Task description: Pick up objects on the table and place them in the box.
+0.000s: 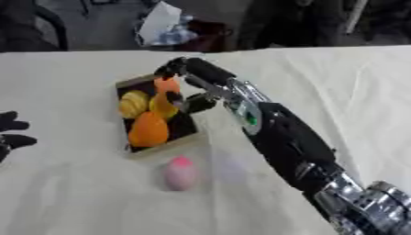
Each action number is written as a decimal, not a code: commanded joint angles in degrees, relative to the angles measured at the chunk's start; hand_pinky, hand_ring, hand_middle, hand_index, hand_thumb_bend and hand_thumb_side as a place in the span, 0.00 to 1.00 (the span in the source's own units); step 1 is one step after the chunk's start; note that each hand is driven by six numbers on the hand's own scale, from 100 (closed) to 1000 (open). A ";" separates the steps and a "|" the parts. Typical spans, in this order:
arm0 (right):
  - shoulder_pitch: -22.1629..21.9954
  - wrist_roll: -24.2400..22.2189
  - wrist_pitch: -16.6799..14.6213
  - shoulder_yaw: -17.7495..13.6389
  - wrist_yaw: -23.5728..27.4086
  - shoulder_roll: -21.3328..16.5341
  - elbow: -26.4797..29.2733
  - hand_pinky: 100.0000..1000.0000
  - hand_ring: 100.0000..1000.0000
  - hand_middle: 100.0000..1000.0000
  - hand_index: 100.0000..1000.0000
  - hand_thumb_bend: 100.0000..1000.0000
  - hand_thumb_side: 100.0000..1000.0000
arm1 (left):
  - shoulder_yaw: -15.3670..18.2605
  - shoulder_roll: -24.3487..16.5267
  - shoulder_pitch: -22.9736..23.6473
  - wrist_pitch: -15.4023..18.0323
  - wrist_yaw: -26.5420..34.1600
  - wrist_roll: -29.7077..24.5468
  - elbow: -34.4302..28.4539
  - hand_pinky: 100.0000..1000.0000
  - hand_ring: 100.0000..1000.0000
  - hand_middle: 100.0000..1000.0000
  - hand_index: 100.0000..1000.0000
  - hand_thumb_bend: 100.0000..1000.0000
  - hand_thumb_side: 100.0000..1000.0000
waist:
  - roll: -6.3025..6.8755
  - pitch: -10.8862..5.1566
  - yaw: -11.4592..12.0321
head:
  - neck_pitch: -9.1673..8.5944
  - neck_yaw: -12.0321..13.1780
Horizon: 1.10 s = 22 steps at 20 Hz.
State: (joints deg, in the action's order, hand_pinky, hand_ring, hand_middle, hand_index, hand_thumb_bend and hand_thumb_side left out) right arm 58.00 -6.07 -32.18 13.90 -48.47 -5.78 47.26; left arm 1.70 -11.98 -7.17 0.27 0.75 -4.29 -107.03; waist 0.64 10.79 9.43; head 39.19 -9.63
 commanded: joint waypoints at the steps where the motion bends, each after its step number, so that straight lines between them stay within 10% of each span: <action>1: 1.64 -2.21 -1.58 0.75 2.38 -1.00 2.85 0.68 0.72 0.66 0.85 0.00 0.00 | 0.30 -0.44 -0.60 0.13 0.14 -0.13 -0.97 0.70 0.54 0.60 0.78 0.00 0.82 | 0.16 -1.41 -0.18 | -0.71 0.36; 22: -7.15 -19.18 -8.36 17.57 19.19 -18.64 33.74 0.76 0.84 0.82 0.94 0.00 0.02 | 4.12 -2.02 0.20 0.16 -1.81 3.58 -1.15 0.70 0.53 0.58 0.78 0.00 0.82 | -1.28 -2.13 -3.41 | 0.30 3.20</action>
State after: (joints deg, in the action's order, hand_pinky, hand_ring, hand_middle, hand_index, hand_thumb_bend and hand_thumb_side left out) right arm 50.08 -24.01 -40.15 30.90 -29.77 -22.76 78.27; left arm 5.26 -12.57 -6.69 0.47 -0.64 -0.72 -107.39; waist 0.04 10.40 6.02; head 39.30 -6.56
